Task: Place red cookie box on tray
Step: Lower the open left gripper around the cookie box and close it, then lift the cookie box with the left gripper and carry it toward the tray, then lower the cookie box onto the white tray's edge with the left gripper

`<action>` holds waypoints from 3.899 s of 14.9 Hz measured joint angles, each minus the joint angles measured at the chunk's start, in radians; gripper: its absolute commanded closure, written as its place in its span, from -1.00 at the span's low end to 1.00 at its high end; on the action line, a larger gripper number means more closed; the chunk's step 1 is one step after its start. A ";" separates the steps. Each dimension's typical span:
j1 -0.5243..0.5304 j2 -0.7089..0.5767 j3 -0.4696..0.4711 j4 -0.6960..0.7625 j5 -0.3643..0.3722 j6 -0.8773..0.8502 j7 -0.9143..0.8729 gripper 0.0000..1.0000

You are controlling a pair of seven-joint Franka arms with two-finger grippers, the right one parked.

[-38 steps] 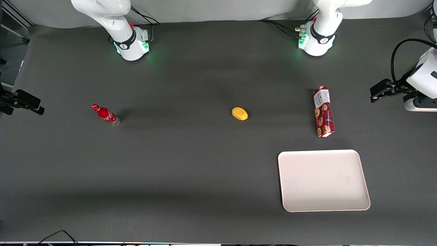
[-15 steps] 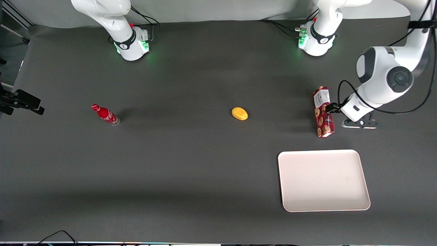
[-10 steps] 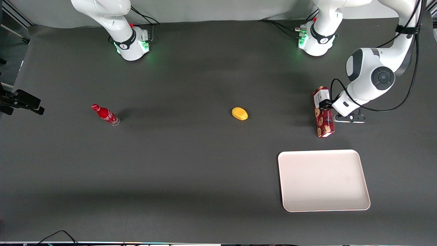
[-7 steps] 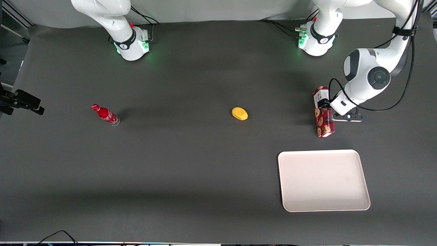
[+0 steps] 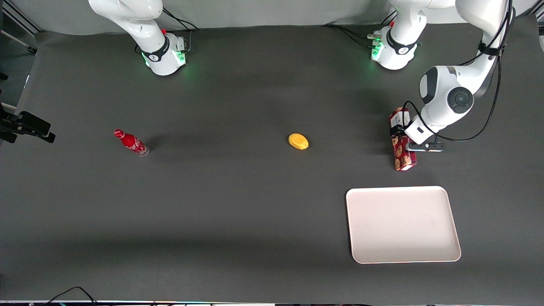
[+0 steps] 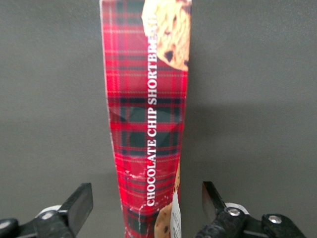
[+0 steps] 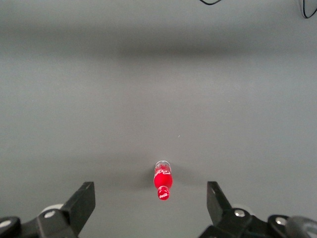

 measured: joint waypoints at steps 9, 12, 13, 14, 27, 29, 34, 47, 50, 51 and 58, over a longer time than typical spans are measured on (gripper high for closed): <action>0.000 -0.002 -0.004 -0.008 -0.026 0.007 0.000 1.00; 0.000 -0.011 -0.004 0.010 -0.034 -0.035 0.000 1.00; 0.000 -0.018 -0.004 0.027 -0.035 -0.069 0.000 1.00; 0.000 -0.028 -0.004 0.052 -0.035 -0.111 0.000 1.00; 0.000 -0.061 -0.004 0.711 -0.035 -0.778 0.000 1.00; 0.000 -0.015 -0.003 0.806 -0.016 -0.799 0.000 1.00; 0.003 0.182 0.006 1.032 0.070 -0.795 0.011 1.00; 0.043 0.686 0.103 1.266 0.002 -0.524 0.062 1.00; 0.044 0.721 0.104 1.276 0.000 -0.496 0.062 1.00; 0.044 0.724 0.105 1.276 0.000 -0.494 0.062 1.00; 0.057 0.724 0.120 1.276 -0.007 -0.482 0.062 -1.00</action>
